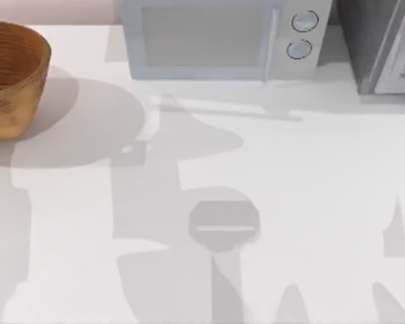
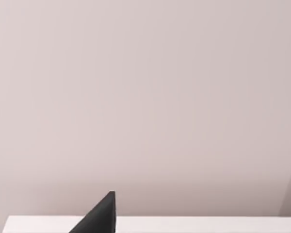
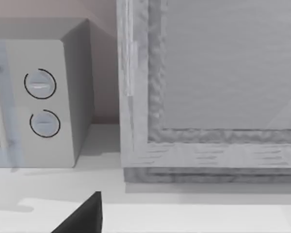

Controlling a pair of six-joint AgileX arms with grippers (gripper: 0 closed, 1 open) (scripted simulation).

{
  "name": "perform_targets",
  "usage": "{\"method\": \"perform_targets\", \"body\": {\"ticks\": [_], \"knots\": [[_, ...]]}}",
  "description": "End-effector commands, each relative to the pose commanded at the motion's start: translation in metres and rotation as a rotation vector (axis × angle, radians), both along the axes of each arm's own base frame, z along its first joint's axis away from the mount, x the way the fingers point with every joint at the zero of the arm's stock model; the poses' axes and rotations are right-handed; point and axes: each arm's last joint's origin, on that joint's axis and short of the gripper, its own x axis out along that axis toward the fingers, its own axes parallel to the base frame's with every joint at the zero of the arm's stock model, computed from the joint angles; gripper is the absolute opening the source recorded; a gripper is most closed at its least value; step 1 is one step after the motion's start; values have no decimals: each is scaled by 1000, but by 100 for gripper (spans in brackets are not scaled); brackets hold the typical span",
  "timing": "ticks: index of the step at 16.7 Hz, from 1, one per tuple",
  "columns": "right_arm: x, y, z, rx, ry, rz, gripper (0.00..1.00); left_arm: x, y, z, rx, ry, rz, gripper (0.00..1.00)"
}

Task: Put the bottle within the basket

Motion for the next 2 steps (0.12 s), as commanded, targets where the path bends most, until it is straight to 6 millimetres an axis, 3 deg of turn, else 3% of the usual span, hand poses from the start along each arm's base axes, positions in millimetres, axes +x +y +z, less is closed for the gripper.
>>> {"method": "perform_targets", "body": {"ticks": [2], "knots": [[0, 0, 0, 0, 0, 0, 100, 0, 0, 0, 0, 0, 0, 100]]}}
